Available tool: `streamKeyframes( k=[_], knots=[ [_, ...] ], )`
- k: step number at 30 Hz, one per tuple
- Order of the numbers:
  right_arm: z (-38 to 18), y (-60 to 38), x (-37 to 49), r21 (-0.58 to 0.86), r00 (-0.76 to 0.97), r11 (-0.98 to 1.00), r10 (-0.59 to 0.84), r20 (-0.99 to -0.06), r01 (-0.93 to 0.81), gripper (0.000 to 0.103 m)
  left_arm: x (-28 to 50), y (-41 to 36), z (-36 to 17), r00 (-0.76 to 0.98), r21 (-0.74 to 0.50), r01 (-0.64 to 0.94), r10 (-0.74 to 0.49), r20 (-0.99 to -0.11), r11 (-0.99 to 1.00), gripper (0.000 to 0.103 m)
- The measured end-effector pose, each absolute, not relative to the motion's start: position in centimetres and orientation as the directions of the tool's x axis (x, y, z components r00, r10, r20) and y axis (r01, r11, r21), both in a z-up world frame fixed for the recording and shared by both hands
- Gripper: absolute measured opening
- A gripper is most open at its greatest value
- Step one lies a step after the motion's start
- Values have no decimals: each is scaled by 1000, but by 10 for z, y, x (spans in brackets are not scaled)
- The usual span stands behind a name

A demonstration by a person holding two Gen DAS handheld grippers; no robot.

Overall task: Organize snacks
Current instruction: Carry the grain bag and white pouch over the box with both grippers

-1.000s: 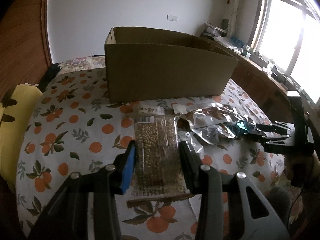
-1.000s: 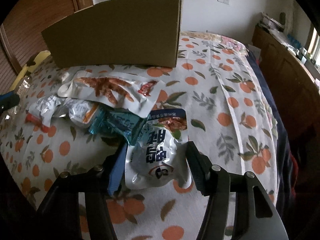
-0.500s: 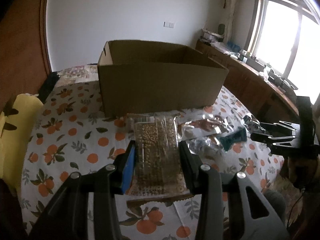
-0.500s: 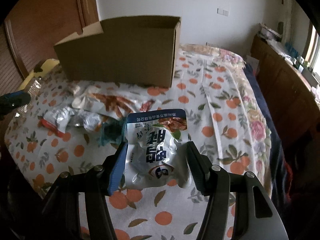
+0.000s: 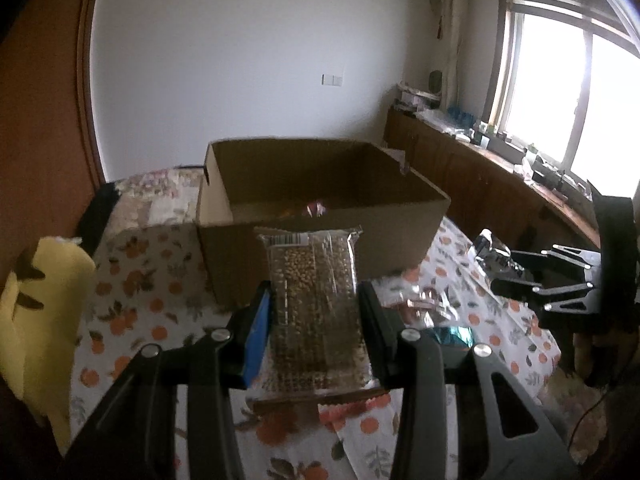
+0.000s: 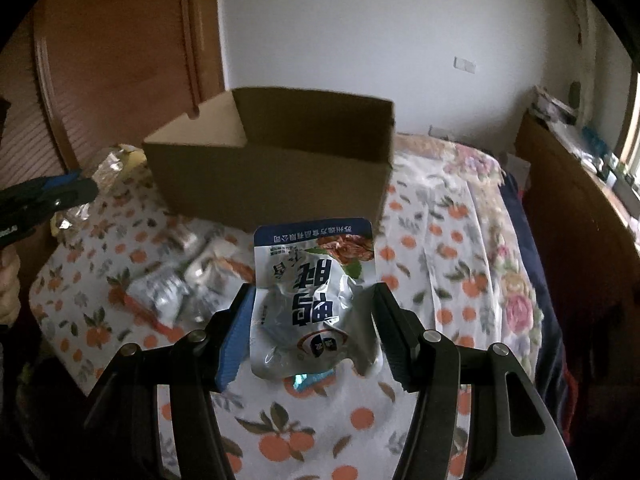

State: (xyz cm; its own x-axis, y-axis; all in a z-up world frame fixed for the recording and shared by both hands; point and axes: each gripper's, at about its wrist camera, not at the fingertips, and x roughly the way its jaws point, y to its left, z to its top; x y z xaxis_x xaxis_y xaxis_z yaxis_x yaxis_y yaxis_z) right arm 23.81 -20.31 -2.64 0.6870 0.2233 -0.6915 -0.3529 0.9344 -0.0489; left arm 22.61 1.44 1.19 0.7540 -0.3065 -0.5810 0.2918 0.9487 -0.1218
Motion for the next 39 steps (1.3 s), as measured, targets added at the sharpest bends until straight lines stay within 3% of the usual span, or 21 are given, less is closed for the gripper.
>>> streamKeyframes(
  k=[20, 39],
  knots=[
    [20, -154, 316, -30, 720, 904, 320, -616, -427, 60, 319, 10, 45, 787, -95, 288, -292, -543, 953, 40],
    [-12, -144, 389, 3, 685, 912, 311, -659, -411, 60, 399, 13, 16, 758, -123, 273, -293, -583, 954, 41]
  ],
)
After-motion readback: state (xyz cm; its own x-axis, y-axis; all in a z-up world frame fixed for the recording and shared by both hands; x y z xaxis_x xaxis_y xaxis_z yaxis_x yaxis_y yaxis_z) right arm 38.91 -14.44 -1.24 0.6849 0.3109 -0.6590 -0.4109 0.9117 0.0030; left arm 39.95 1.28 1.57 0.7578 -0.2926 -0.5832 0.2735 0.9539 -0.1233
